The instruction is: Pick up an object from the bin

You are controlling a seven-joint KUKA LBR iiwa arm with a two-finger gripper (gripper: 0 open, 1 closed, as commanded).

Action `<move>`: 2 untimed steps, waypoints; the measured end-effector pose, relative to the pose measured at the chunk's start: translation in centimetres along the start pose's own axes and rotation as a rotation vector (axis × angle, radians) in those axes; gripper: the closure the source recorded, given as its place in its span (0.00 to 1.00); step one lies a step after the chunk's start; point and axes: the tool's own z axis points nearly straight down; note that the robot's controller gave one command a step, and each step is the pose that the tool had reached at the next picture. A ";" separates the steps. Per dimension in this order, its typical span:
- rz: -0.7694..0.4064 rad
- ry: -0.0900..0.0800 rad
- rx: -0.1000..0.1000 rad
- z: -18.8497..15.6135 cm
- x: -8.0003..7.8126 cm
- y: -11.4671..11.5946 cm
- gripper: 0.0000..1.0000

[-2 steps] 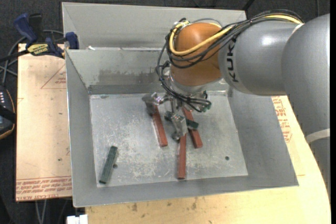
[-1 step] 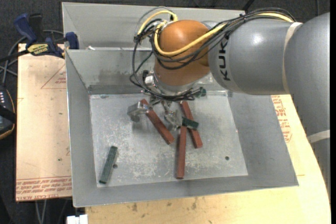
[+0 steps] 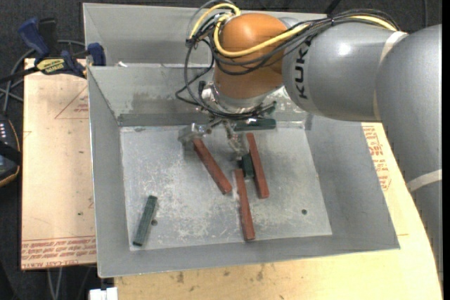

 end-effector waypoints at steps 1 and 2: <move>-0.471 -0.001 -0.001 -2.5 -2.4 0.8 0.00; -0.795 0.000 -0.006 -0.4 -1.5 1.5 0.00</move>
Offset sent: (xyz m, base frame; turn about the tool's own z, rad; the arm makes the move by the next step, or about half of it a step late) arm -0.0024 0.0230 0.0239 -0.4752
